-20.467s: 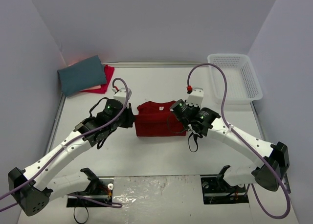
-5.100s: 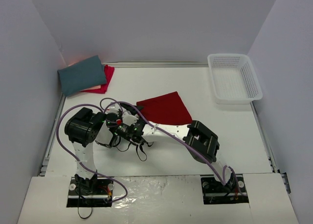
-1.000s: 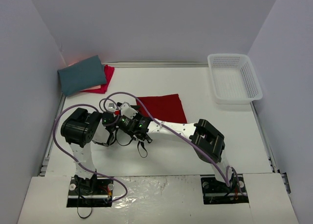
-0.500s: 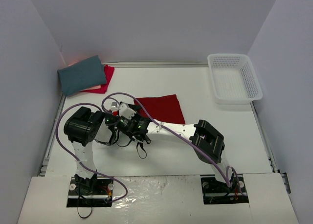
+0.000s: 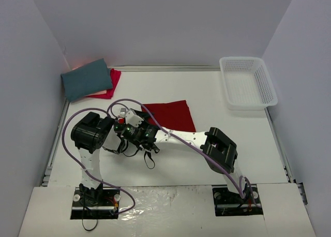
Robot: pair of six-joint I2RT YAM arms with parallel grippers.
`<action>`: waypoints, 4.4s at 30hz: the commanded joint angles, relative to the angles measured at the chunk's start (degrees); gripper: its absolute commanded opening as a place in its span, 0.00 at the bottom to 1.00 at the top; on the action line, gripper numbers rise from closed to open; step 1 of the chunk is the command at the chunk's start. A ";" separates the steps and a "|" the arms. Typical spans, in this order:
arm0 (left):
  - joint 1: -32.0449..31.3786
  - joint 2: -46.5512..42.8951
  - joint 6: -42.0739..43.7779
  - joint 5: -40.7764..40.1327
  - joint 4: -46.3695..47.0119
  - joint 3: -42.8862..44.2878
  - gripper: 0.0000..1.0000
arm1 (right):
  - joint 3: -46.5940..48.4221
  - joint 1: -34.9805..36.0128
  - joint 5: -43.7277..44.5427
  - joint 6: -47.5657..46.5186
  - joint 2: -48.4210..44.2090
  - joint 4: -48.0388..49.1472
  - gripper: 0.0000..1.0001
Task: Fold and stack the t-shirts
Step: Put the neatly folded tshirt into the corner of the board with the left arm
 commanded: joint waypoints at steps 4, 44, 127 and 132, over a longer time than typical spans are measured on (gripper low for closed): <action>-0.97 2.64 -0.56 0.84 6.98 1.68 0.67 | 0.98 1.07 3.30 1.35 -4.85 -0.92 0.00; -1.76 0.01 -2.76 6.03 8.47 3.71 0.02 | -3.23 1.95 2.86 3.72 -2.83 0.22 0.00; -0.53 11.43 78.36 -31.23 -138.83 101.52 0.02 | -24.77 -20.02 -16.39 12.69 -30.43 5.41 1.00; 0.17 15.03 79.59 -30.97 -141.64 111.60 0.02 | -25.03 -20.11 -17.18 12.86 -29.72 5.32 1.00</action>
